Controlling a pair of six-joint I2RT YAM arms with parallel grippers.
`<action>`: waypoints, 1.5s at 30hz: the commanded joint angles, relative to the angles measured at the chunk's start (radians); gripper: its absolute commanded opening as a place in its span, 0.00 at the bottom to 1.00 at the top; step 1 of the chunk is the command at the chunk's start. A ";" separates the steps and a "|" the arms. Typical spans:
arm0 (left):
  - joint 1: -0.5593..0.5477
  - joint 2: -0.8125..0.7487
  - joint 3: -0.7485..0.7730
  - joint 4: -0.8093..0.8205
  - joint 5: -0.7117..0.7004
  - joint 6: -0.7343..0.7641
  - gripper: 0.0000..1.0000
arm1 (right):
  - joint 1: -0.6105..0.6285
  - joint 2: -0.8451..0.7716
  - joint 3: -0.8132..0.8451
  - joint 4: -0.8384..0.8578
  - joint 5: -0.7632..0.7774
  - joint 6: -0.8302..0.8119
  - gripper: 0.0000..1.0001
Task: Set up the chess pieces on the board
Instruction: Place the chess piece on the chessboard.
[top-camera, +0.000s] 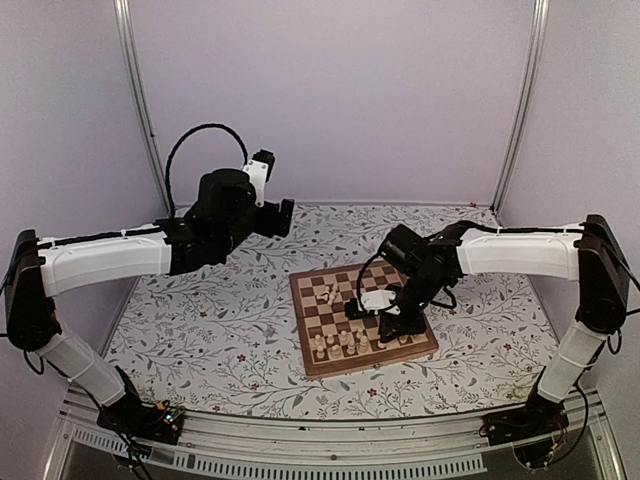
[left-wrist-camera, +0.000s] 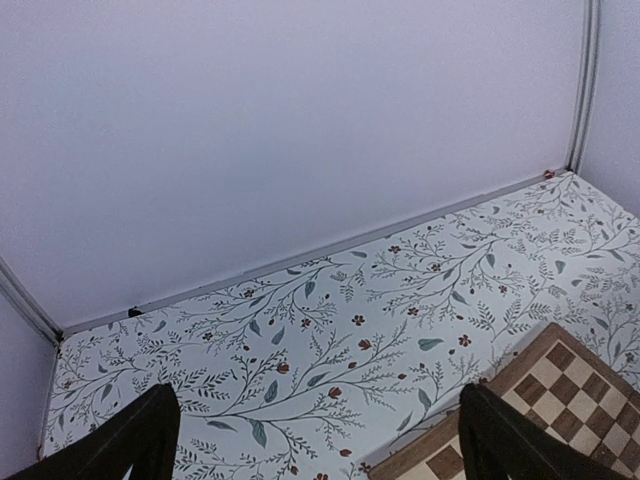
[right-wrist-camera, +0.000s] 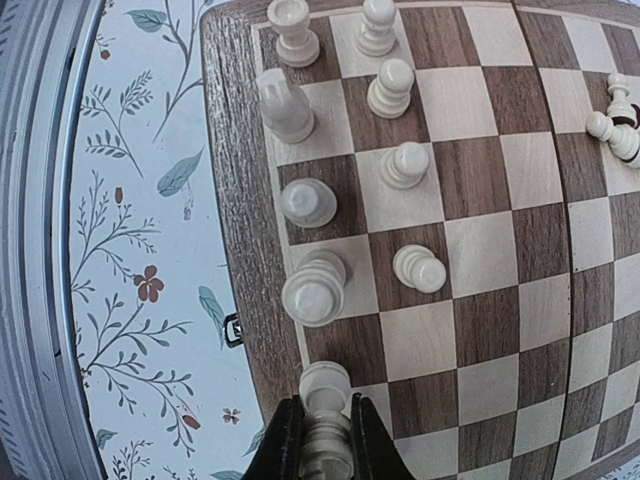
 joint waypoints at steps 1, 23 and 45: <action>0.004 -0.027 0.004 0.016 0.002 -0.006 0.99 | 0.016 0.027 0.023 0.013 0.021 0.012 0.10; 0.004 0.006 0.027 -0.020 0.035 -0.012 0.99 | 0.036 0.061 0.035 0.051 0.050 0.040 0.25; -0.026 0.283 0.335 -0.595 0.429 -0.069 0.64 | -0.166 -0.278 0.062 0.110 0.054 0.020 0.56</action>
